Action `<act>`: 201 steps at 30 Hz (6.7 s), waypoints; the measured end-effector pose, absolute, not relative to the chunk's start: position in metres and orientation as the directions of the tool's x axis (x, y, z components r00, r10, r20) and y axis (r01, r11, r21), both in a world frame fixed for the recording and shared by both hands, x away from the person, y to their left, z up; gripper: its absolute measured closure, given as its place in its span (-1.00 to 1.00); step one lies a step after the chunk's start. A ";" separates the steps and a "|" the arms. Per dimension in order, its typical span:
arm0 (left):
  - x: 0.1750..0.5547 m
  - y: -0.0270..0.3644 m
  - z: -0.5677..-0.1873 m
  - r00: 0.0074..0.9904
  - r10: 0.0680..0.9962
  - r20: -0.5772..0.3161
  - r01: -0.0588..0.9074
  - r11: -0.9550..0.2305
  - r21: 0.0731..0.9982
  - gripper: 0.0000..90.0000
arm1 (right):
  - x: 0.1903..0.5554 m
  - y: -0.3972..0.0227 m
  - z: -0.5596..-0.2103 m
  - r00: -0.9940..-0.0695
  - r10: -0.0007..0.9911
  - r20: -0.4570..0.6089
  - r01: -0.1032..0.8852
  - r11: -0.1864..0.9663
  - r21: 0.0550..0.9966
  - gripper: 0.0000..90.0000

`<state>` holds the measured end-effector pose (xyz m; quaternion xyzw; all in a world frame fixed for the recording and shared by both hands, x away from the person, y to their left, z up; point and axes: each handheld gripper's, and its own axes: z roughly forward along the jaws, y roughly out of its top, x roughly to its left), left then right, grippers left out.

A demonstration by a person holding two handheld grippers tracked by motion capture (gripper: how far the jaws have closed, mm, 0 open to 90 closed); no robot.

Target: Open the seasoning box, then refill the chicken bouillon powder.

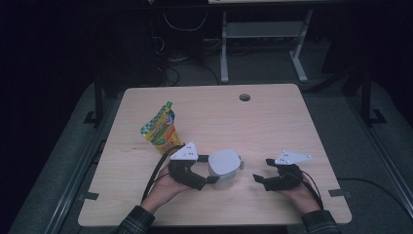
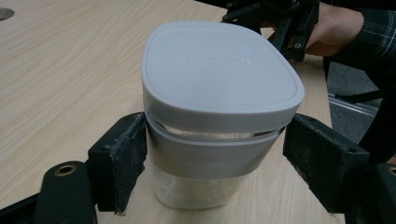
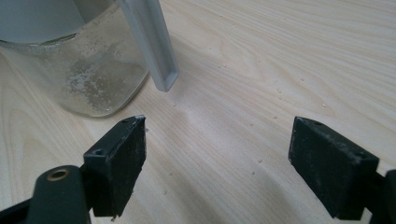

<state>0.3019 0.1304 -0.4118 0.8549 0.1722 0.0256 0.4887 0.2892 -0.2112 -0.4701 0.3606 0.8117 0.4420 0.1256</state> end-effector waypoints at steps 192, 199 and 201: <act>0.303 0.213 -0.370 0.848 0.487 -0.208 0.407 -0.348 0.845 0.61 | 0.288 -0.218 -0.473 -0.690 0.716 0.109 0.490 0.351 0.798 -0.57; 0.296 0.232 -0.371 0.827 0.523 -0.207 0.423 -0.334 0.842 0.50 | 0.289 -0.216 -0.474 -0.692 0.714 0.108 0.491 0.356 0.795 -0.57; 0.294 0.235 -0.371 0.820 0.534 -0.206 0.427 -0.331 0.842 0.49 | 0.289 -0.217 -0.474 -0.690 0.715 0.108 0.491 0.355 0.796 -0.57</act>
